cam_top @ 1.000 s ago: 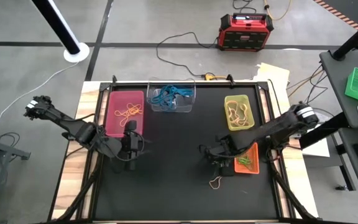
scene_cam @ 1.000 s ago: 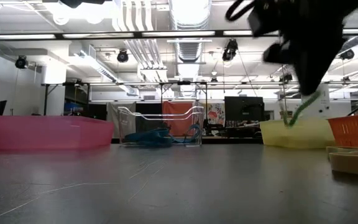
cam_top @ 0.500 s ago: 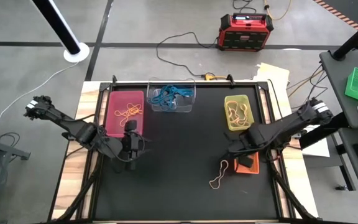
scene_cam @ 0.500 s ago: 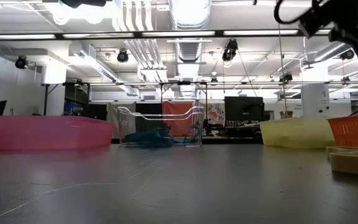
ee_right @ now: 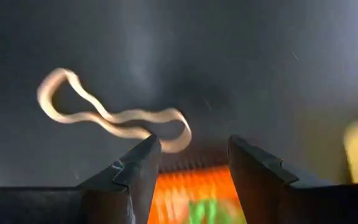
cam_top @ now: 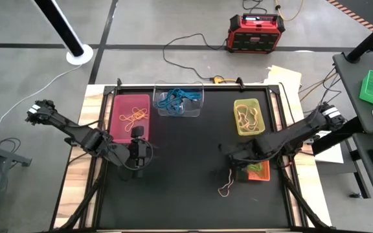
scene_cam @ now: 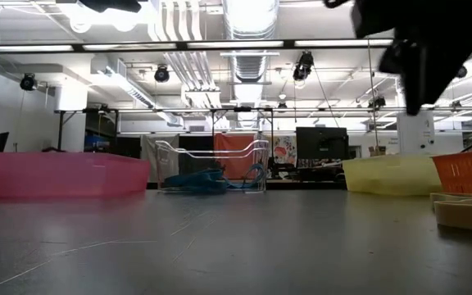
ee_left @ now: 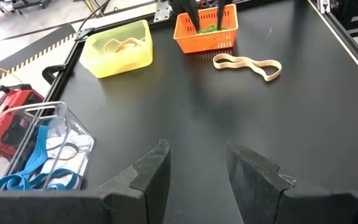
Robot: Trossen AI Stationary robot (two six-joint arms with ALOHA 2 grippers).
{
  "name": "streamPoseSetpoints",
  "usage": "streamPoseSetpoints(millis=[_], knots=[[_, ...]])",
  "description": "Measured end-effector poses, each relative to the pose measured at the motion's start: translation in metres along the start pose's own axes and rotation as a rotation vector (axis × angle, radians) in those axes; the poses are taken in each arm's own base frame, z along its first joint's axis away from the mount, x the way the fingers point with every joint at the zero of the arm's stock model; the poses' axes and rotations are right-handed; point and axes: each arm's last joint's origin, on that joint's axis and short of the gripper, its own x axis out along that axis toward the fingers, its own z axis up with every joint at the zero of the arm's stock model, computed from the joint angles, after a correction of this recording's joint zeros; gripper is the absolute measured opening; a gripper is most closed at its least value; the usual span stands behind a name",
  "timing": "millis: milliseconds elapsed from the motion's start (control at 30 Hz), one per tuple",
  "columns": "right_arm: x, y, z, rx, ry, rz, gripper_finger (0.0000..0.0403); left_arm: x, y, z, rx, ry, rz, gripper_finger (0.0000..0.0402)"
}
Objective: Sort rubber bands into baskets
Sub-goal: Put the light orange rubber band into the yellow bin
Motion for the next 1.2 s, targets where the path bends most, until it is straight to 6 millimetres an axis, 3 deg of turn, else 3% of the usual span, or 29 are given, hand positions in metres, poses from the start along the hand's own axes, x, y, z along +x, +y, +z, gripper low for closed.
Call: streamPoseSetpoints(millis=[500, 600, 700, 800, 967, 1100, 1200], knots=[[0.096, 0.017, 0.013, -0.224, 0.258, -0.076, 0.0151, 0.001, -0.001, -0.001, 0.004, 0.007, 0.001, 0.0139], [0.107, 0.017, 0.015, -0.249, 0.276, -0.074, 0.0123, 0.001, -0.001, -0.001, 0.004, 0.007, 0.001, 0.0139], [0.109, 0.015, 0.017, -0.266, 0.279, -0.059, 0.0061, 0.001, -0.001, -0.001, -0.002, 0.007, 0.000, 0.0139], [0.101, 0.014, 0.019, -0.289, 0.252, -0.061, 0.0018, 0.001, -0.001, -0.001, -0.003, 0.009, -0.001, 0.0139], [0.048, -0.004, 0.041, -0.266, -0.046, -0.250, 0.0009, 0.002, -0.001, -0.003, 0.007, 0.017, -0.005, 0.0139], [0.005, -0.053, 0.042, -0.129, -0.201, -0.696, 0.0009, 0.002, 0.001, 0.002, 0.048, -0.017, 0.035, 0.0139], [-0.021, -0.101, 0.032, 0.157, -0.179, -0.787, 0.0009, 0.000, 0.004, 0.004, 0.042, -0.035, 0.047, 0.0139]])
